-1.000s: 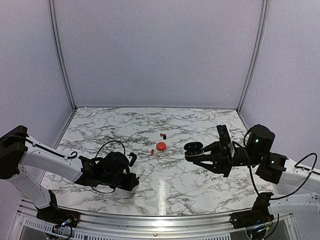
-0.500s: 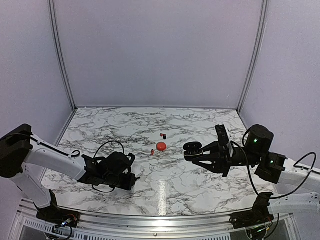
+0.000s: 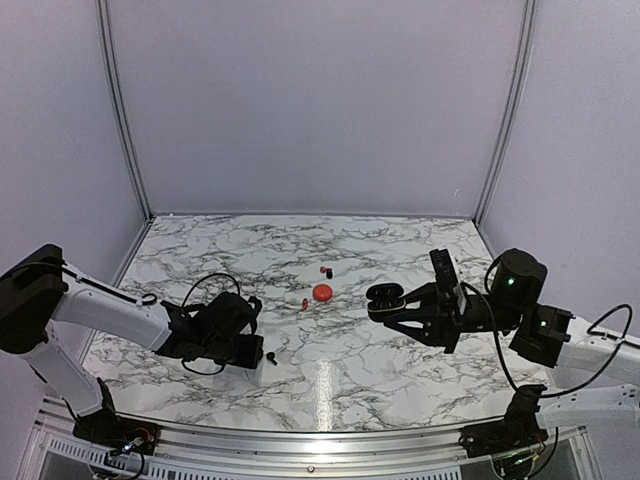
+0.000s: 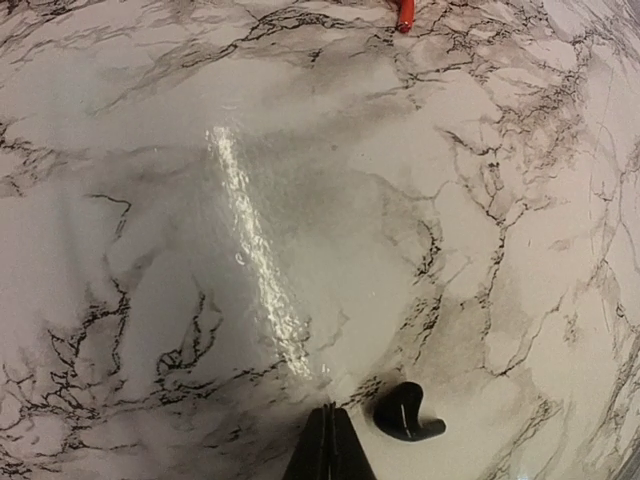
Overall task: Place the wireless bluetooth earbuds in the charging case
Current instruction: Pick up the right earbud from the center of the board.
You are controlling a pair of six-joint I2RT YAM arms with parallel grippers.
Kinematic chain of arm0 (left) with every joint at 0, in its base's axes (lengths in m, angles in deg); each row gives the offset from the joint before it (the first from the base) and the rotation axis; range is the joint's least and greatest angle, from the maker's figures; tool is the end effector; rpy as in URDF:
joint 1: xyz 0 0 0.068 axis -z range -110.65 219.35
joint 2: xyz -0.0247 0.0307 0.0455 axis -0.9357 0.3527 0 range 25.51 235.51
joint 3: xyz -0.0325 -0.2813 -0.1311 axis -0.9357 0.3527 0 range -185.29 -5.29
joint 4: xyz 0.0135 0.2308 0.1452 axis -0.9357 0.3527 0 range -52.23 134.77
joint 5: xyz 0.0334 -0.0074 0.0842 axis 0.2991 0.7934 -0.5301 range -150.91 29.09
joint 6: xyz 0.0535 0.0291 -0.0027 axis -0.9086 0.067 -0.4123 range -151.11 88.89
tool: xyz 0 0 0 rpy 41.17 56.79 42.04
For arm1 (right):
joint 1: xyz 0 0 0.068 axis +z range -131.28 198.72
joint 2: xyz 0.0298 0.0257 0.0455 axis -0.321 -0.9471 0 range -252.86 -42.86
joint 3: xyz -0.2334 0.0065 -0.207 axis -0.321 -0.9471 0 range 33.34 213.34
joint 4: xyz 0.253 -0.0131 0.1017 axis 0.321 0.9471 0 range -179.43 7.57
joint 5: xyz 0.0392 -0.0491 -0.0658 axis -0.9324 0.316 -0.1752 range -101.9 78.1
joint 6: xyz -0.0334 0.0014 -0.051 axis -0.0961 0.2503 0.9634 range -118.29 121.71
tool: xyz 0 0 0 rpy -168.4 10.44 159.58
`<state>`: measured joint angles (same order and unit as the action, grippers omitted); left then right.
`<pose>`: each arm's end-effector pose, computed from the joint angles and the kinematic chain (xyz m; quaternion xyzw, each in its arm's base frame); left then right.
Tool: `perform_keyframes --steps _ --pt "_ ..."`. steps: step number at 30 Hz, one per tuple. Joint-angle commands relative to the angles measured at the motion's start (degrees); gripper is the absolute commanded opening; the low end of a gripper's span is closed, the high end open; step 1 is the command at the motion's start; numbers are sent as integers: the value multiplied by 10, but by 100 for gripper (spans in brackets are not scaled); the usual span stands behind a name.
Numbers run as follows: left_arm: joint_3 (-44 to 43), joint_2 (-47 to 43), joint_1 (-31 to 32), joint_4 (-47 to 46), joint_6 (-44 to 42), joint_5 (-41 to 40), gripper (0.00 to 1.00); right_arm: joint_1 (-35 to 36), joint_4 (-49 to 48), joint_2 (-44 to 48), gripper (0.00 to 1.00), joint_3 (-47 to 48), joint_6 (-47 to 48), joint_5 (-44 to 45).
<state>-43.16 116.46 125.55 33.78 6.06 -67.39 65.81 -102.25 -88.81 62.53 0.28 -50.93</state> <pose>0.1743 -0.2511 0.1580 0.1352 0.9258 -0.2176 0.2779 0.1024 0.1523 0.3080 -0.4774 0.5466 0.4869 0.4861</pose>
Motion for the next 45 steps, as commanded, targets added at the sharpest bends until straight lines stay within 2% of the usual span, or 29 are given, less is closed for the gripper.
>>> perform_keyframes --steps 1,7,15,19,29,45 --pt "-24 17 -8 22 -29 8 2 5 -4 -1 0 3 1 7" --pt "-19 -7 -21 27 -30 11 6 5 -3 -2 0 3 -2 8" --pt "4 -92 -21 55 -41 42 36 5 -5 -6 0 2 -10 38" --pt "-25 -72 -8 69 -59 89 45 5 -22 -8 0 -6 -10 52" --pt "-89 8 7 118 -65 68 40 5 1 -5 0 2 4 58" --pt "-130 63 11 146 -87 43 36 5 -1 -11 0 3 6 53"
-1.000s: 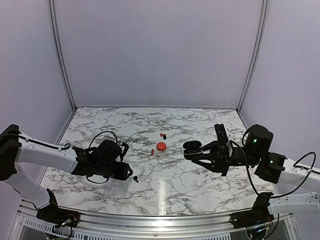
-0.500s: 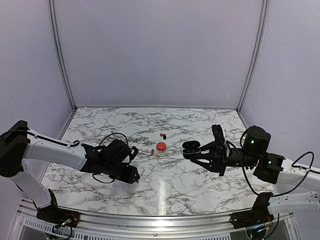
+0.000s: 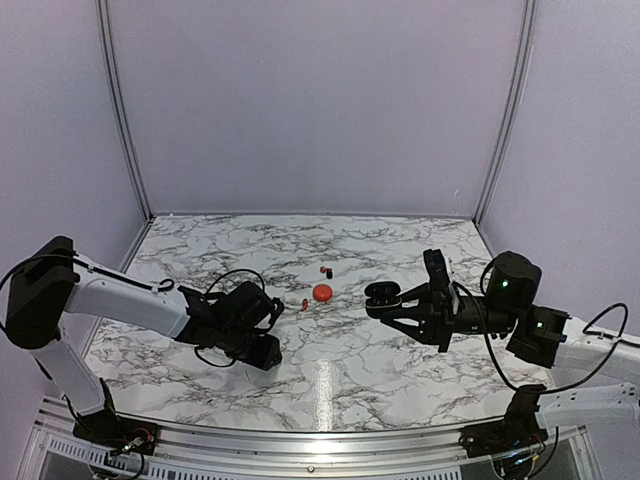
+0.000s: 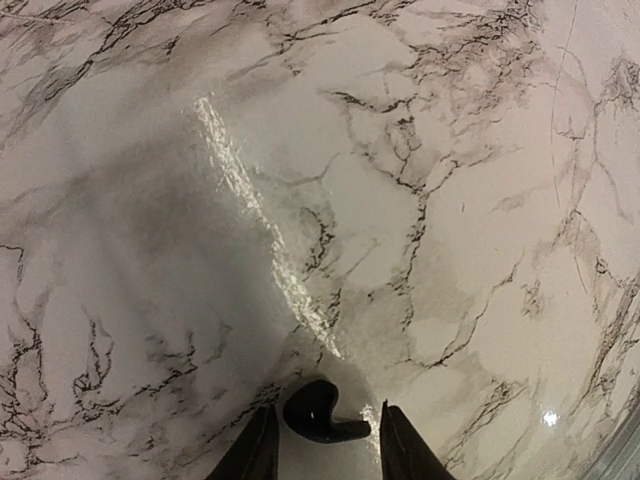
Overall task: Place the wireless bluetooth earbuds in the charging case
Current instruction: Pick up the right earbud from the center of the board.
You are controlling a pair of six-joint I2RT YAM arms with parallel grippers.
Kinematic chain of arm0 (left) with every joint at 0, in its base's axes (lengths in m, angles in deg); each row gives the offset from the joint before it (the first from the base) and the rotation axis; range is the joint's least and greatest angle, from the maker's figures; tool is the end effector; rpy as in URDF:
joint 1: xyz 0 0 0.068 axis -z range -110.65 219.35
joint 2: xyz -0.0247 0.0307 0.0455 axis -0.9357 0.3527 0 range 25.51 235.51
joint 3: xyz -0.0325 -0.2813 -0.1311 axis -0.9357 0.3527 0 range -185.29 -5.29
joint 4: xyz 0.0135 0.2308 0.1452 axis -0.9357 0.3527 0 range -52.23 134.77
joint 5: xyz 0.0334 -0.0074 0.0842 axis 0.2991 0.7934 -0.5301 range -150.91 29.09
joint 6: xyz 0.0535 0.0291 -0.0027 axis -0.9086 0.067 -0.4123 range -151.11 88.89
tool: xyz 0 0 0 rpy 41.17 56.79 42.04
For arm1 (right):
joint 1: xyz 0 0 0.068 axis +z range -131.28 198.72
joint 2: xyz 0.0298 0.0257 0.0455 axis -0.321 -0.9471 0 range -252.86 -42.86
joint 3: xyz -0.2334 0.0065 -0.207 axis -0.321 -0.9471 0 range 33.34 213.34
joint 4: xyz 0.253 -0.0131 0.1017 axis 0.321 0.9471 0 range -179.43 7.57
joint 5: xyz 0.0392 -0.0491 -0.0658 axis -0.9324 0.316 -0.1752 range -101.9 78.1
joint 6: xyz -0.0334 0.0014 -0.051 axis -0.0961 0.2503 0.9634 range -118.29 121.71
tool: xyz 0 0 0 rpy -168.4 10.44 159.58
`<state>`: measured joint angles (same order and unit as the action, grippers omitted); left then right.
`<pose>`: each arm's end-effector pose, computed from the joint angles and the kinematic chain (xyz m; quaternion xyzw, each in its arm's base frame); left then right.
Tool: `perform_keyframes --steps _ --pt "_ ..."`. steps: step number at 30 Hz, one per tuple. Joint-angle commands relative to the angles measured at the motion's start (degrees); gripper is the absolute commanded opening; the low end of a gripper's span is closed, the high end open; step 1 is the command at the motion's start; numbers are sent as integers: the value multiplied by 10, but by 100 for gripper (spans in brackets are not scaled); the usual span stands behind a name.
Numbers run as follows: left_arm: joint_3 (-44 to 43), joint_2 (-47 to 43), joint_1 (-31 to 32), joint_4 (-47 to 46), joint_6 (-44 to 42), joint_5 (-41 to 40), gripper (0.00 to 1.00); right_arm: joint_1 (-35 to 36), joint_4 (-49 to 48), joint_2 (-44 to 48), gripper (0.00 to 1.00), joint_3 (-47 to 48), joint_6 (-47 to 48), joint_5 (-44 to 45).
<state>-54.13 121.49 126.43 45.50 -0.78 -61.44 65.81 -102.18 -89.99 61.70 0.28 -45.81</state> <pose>0.1849 -0.2847 0.1706 0.2192 0.9278 -0.2053 0.2212 0.1087 0.1543 0.2989 -0.4556 0.5796 0.4605 0.4944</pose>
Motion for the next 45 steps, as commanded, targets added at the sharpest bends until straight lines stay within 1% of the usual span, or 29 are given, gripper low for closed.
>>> perform_keyframes --steps 1,6,10,18,25,28,32,37,45 --pt "-24 15 2 31 -22 -18 36 5 0 0 0 12 6 2" --pt "-49 33 2 56 -37 -23 35 5 2 -4 0 15 6 2" --pt "-60 36 6 85 -44 -42 33 5 4 -5 0 15 7 3" --pt "-74 43 22 98 -82 -52 27 5 4 -7 0 16 7 3" --pt "-104 58 28 112 -126 -53 22 5 3 -9 0 14 7 2" --pt "-114 63 28 128 -145 -63 23 5 4 -8 0 15 7 3" --pt "-126 67 28 146 -153 -76 31 5 5 -8 0 15 6 3" --pt "-143 74 27 167 -161 -83 31 5 5 -11 0 15 6 2" --pt "-169 98 27 202 -183 -62 29 5 8 -18 0 19 5 2"
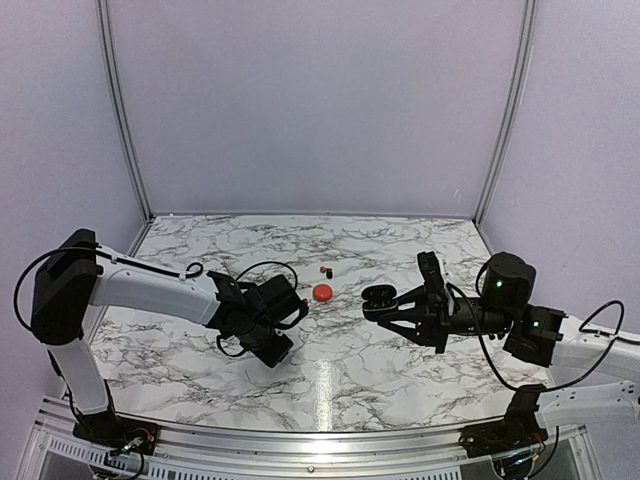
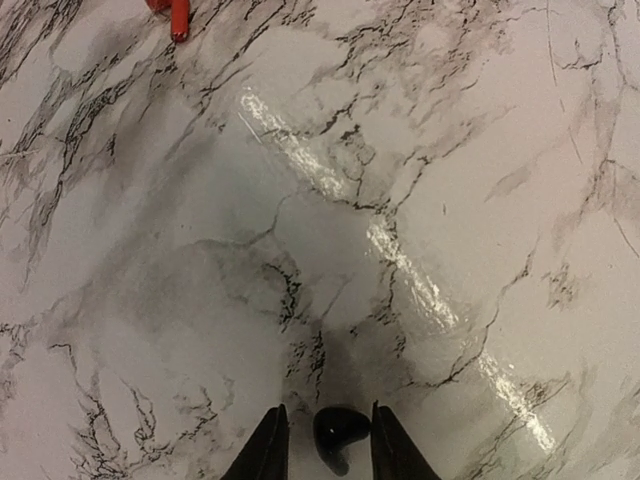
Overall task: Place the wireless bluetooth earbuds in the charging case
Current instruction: Pick up the right earbud from the center of the board.
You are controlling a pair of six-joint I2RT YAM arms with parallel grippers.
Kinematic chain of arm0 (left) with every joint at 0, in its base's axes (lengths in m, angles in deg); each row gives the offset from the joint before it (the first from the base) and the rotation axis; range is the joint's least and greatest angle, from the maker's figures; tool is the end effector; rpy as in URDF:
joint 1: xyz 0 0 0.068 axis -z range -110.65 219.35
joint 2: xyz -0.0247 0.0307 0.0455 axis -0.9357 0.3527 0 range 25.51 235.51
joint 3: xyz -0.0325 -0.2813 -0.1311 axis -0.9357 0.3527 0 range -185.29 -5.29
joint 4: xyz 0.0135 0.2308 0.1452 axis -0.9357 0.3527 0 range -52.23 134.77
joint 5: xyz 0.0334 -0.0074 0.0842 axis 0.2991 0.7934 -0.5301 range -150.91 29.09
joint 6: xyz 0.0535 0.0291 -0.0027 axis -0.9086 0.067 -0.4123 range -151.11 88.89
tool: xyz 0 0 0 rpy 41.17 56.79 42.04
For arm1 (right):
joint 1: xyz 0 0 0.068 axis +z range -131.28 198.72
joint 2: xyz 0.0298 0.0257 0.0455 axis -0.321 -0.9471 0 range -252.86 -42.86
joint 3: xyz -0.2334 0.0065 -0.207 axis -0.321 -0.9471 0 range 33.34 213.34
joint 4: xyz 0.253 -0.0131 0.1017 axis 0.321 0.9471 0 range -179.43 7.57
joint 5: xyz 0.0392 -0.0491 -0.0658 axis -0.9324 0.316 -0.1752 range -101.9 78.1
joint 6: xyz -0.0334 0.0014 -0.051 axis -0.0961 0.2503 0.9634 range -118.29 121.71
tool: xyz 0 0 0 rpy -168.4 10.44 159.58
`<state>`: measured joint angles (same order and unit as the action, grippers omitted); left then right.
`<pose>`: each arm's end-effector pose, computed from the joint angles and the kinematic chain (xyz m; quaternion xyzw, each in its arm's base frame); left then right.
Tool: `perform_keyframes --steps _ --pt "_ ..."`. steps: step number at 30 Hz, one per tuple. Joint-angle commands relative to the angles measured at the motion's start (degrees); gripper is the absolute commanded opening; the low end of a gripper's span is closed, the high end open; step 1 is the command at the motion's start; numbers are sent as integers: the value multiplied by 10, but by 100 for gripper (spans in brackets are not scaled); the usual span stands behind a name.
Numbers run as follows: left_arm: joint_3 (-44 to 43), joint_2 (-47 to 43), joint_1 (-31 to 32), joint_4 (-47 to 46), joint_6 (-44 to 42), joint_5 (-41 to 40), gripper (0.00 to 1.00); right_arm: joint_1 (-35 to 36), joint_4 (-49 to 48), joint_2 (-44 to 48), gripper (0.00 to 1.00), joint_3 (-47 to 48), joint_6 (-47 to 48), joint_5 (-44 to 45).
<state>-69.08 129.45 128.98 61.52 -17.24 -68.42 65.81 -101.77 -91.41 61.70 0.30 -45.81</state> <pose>0.1978 -0.3257 0.1818 0.3644 0.9013 -0.0837 0.2187 0.1118 0.1576 0.2939 -0.4565 0.5902 0.4585 0.4828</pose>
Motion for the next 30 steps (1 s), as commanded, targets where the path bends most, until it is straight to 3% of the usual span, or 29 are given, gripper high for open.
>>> perform_keyframes --steps 1,12,16,22,30 --pt "-23 22 1 48 -20 9 29 5 5 -4 0 19 5 2" --pt "-49 46 0 73 -29 19 26 5 6 1 0 17 4 3" --pt "-57 50 0 81 -37 17 32 5 5 0 0 16 3 2" --pt "-68 57 -4 100 -42 24 32 5 7 -3 0 19 4 3" --pt "-73 65 -14 110 -49 35 25 5 7 -4 0 19 3 3"
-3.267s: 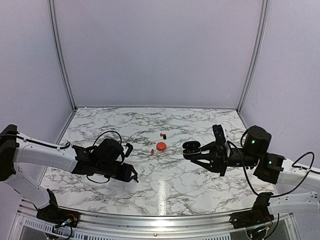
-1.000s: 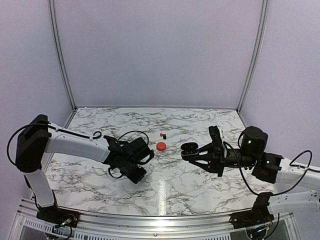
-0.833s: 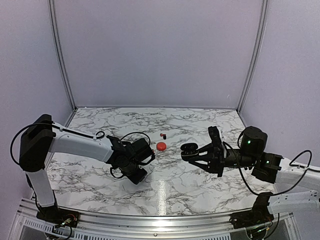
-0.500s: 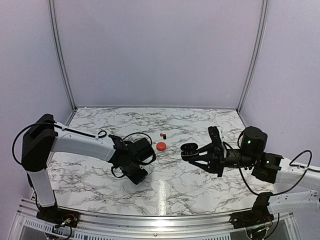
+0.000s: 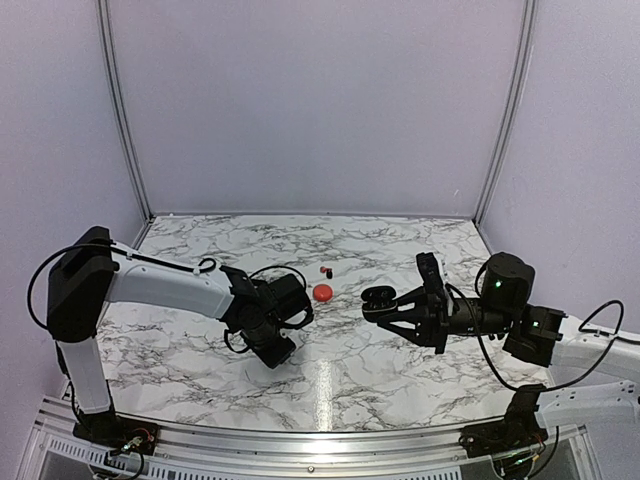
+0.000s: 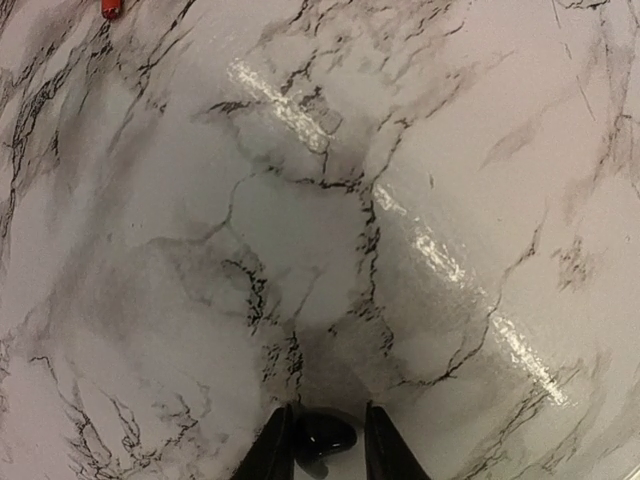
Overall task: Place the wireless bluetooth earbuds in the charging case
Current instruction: Pick up the right earbud from the center of the board.
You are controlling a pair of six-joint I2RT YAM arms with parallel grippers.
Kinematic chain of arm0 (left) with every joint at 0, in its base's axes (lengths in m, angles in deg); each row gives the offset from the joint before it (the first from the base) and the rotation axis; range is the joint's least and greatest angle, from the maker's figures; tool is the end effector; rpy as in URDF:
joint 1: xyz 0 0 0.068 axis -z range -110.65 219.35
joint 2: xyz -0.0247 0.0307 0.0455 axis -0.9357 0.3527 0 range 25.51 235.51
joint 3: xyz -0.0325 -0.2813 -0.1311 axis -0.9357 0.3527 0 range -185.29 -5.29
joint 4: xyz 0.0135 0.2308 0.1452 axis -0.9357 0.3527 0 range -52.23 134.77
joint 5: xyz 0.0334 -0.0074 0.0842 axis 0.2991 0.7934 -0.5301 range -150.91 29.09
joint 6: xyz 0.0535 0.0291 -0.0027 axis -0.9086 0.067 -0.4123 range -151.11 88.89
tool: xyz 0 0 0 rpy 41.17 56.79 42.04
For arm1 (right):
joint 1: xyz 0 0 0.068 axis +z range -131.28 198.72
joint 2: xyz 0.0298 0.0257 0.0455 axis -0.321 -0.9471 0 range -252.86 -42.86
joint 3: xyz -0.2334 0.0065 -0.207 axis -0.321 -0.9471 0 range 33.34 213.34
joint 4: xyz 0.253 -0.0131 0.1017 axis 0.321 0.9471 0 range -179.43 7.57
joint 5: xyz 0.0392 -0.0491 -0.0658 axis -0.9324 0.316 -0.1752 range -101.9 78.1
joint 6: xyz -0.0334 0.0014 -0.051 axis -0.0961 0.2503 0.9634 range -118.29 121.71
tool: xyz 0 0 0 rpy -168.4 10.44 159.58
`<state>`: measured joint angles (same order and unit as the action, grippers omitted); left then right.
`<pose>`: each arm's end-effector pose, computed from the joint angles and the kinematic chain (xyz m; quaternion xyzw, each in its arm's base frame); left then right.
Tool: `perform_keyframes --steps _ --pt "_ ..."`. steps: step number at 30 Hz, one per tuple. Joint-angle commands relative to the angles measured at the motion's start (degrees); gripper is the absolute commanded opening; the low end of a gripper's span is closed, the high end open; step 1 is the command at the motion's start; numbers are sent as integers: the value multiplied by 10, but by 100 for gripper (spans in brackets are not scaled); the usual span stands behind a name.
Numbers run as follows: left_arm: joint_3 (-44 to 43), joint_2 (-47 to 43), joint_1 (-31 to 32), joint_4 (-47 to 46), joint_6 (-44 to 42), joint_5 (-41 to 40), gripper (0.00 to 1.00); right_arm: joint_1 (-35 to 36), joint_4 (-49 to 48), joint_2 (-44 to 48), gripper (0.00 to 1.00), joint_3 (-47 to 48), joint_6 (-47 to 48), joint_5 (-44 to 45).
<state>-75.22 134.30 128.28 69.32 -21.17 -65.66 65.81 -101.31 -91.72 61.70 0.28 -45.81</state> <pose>0.2076 -0.3372 0.1744 0.4018 0.8989 -0.0625 0.1633 0.1123 0.1582 0.2921 -0.4566 0.5947 0.4578 0.4777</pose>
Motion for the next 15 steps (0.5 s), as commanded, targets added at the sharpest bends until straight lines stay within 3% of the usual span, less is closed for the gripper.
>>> perform_keyframes --steps 1,9,15 --pt "-12 17 -8 32 -10 7 23 5 3 -1 0 19 4 3" --pt "-13 8 -18 23 -9 -4 13 5 4 -1 0 21 4 5" --pt "30 -76 -22 -45 -4 -17 11 5 -2 -4 0 26 3 7"
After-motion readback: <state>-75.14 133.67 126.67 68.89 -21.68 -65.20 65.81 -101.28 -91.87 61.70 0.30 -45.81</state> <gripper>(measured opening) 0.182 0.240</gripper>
